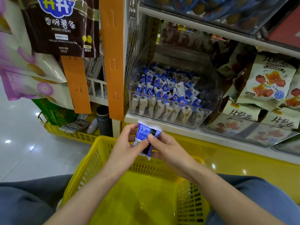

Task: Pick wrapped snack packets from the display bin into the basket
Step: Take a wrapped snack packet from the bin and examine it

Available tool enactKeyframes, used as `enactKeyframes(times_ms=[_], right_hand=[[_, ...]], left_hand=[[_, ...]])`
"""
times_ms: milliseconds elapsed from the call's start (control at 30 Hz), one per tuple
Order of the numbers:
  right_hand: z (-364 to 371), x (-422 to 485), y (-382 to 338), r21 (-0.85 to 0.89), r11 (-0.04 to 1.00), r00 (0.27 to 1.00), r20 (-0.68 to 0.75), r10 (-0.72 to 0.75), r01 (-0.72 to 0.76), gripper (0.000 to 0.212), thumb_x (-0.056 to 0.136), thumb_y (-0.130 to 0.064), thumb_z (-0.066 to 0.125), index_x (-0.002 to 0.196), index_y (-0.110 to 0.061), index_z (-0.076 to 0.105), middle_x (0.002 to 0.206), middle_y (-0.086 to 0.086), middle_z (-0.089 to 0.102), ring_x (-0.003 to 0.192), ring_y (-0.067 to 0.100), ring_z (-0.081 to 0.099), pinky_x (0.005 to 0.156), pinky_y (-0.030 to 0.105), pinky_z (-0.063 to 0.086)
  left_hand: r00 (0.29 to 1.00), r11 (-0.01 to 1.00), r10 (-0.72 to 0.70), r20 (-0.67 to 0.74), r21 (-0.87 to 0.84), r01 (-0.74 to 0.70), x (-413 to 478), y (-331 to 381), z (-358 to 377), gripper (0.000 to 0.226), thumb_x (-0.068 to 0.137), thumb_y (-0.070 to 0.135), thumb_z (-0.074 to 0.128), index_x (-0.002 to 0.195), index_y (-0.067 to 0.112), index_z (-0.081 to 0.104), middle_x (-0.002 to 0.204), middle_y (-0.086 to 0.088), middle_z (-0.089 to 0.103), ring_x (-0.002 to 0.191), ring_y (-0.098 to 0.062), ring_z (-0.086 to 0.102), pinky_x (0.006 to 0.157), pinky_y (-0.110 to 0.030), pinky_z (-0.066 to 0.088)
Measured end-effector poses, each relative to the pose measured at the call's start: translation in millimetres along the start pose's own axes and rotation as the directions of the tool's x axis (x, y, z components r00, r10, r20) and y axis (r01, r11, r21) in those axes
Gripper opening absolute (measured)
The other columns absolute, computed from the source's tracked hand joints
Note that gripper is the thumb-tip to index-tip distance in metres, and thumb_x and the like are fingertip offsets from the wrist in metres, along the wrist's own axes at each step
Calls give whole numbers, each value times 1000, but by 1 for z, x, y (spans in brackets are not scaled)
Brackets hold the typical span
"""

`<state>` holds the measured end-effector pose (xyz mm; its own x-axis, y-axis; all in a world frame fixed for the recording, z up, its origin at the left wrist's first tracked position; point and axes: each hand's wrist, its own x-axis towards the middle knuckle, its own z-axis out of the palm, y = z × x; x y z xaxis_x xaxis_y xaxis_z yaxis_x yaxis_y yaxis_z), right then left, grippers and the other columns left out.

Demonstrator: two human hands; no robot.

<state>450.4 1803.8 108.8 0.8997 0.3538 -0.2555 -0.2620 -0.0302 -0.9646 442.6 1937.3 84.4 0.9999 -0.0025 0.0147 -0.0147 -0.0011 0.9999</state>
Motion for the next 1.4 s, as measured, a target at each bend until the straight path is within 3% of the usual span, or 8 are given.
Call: enactKeyframes(times_ms=[133, 267, 400, 633, 833, 967, 1233, 1400], right_hand=[[1, 4, 4, 98, 995, 1000, -27, 16, -13, 33, 100, -20, 35, 124, -4, 52, 119, 16, 63, 109, 25, 61, 92, 38, 52], [1, 4, 6, 142, 990, 1000, -15, -3, 5, 27, 99, -12, 36, 116, -10, 56, 113, 11, 66, 102, 19, 62, 91, 35, 49], [-3, 3, 8, 79, 996, 998, -50, -38, 42, 27, 94, -11, 50, 120, -7, 55, 109, 13, 67, 91, 16, 64, 83, 31, 51], [-7, 3, 7, 97, 993, 996, -71, -61, 68, 32, 90, -17, 55, 120, -8, 49, 102, 13, 69, 90, 18, 64, 81, 30, 53], [0, 4, 13, -50, 988, 982, -109, -152, 147, 21, 90, -8, 55, 110, -9, 47, 99, 12, 68, 75, 8, 67, 65, 21, 54], [3, 3, 19, -228, 956, 969, -118, -218, 187, 25, 86, -11, 63, 105, -17, 49, 104, 11, 67, 91, 25, 66, 74, 32, 56], [3, 4, 23, -224, 957, 969, -118, -216, 186, 22, 86, -12, 62, 100, -20, 47, 101, 9, 67, 86, 22, 66, 69, 28, 56], [-1, 6, 22, -163, 975, 967, -183, -179, 149, 18, 90, -15, 56, 105, -18, 46, 96, 8, 69, 72, 6, 67, 61, 19, 52]], left_hand=[[976, 946, 170, -135, 299, -123, -4, -5, 2, 46, 77, 10, 72, 108, 27, 42, 103, 18, 49, 97, -2, 50, 76, -10, 40], [928, 783, 366, -67, 562, -268, -9, -6, -1, 39, 77, 22, 70, 105, 29, 45, 98, 21, 42, 95, -4, 48, 82, -25, 41], [963, 876, 264, -59, 433, -214, -8, -5, -1, 37, 77, 22, 71, 103, 31, 47, 103, 19, 50, 95, 6, 52, 75, -5, 41], [989, 973, 143, 24, 181, -145, -7, 4, -4, 33, 88, 8, 60, 101, 37, 53, 111, 10, 65, 98, -2, 63, 79, -13, 49], [985, 941, 175, -2, 295, -167, -7, -1, -5, 30, 91, 3, 50, 106, 29, 52, 106, 11, 63, 92, 0, 64, 74, -14, 52], [972, 887, 230, -36, 419, -194, -5, -3, -9, 19, 93, 9, 50, 103, 23, 58, 89, 14, 64, 79, 3, 64, 66, -10, 49], [978, 898, 195, -77, 416, -146, -2, -6, -10, 19, 95, 7, 46, 102, 13, 62, 88, 5, 68, 77, -8, 66, 68, -30, 55], [996, 948, 92, -2, 306, -87, -3, -9, -3, 25, 93, 15, 52, 96, 40, 52, 97, 18, 63, 87, -3, 65, 75, -27, 56]])
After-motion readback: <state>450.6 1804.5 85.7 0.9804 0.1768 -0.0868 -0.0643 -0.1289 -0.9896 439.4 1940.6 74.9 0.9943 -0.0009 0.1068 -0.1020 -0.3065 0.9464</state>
